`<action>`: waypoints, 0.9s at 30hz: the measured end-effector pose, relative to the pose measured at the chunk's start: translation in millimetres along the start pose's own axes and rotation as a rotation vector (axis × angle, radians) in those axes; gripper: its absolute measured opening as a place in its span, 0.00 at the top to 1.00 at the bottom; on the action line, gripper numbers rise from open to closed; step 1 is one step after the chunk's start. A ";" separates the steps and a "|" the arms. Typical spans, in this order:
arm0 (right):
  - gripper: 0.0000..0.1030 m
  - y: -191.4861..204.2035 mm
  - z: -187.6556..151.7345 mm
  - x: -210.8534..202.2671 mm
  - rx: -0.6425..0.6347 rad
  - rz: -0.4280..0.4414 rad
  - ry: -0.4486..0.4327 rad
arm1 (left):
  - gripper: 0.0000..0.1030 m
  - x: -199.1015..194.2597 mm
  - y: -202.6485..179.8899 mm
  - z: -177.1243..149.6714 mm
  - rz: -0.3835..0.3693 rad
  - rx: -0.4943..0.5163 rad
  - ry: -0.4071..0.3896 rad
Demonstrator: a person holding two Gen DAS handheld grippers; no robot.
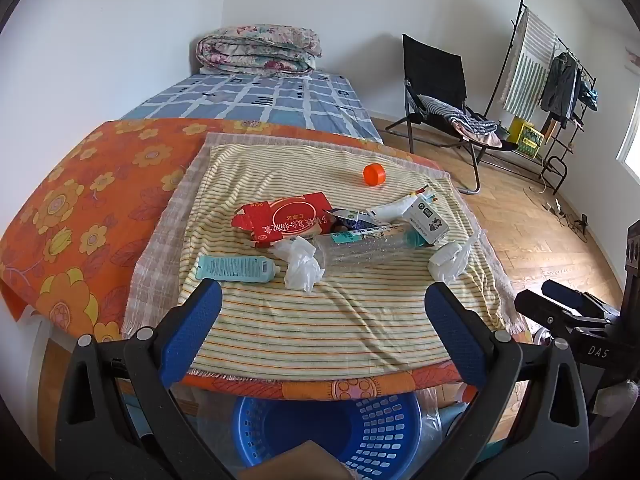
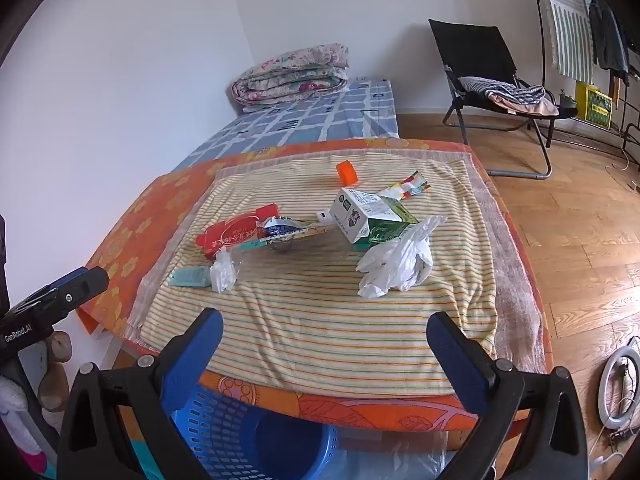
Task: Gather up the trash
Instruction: 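Move both tools toward the trash on the striped towel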
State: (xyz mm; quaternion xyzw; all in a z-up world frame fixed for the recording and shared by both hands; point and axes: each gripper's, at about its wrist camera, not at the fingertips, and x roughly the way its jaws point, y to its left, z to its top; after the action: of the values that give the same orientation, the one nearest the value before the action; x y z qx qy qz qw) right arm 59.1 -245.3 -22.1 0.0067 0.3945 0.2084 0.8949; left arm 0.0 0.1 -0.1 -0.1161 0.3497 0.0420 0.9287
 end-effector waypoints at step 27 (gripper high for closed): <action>0.00 -0.5 -4.2 4.6 0.007 0.003 0.012 | 0.00 0.1 0.1 0.0 0.001 -0.002 0.005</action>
State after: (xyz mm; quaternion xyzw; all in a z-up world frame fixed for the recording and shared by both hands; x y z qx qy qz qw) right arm 59.1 -244.6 -28.4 0.0092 0.4008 0.2086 0.8921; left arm 0.0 0.2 -0.1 -0.1169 0.3522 0.0423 0.9276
